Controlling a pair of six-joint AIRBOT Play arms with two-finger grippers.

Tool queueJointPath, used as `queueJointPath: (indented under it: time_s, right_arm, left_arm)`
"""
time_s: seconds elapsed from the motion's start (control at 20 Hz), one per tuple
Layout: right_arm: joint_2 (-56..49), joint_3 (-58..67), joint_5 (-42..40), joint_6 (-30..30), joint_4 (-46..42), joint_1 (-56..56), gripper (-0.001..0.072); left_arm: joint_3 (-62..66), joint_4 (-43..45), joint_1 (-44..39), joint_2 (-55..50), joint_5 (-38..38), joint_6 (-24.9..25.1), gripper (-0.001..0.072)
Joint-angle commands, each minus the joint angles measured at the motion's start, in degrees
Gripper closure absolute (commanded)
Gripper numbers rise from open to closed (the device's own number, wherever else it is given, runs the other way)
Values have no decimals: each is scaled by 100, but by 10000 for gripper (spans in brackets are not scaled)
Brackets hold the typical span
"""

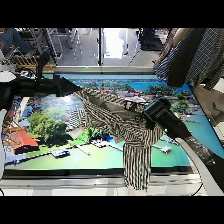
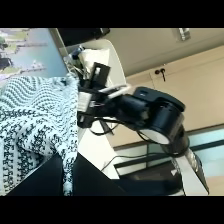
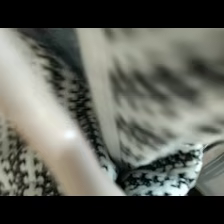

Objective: Fold the clothes and pants, and hang the long-sleeved shirts on hangers.

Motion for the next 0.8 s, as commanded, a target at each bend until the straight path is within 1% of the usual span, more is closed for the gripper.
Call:
queueJointPath:
  time_s: [0.0,0.15,0.2,0.25,0.3,0.45,0.6,0.65,0.75]
  right_arm:
    - [-177,-90,400,859,-238,87,663]
    - [-177,258,850,2033,-223,79,663]
    - [-177,474,1062,2330,-214,39,663]
    - [-177,723,1261,2452,-216,7,663]
    - [-177,992,1397,2568,-175,-33,662]
    - [-157,1987,1794,2520,216,-103,662]
    - [-153,2935,2570,2199,1207,-26,661]
    - [-151,3167,2719,2173,1572,33,660]
    - [-125,3394,2483,2179,2170,195,660]
  left_arm:
    - [7,2,-262,52,-7,-92,685]
    - [7,828,-765,125,48,-133,685]
    - [7,1097,-957,151,166,-173,685]
    - [7,1338,-1172,186,356,-297,685]
    - [7,1456,-1370,236,549,-308,685]
    - [7,1543,-2024,422,1172,-389,685]
    - [7,1641,-2531,542,2044,-435,685]
    - [9,1631,-2667,588,2280,-446,685]
    - [9,1635,-2881,673,2470,-431,685]
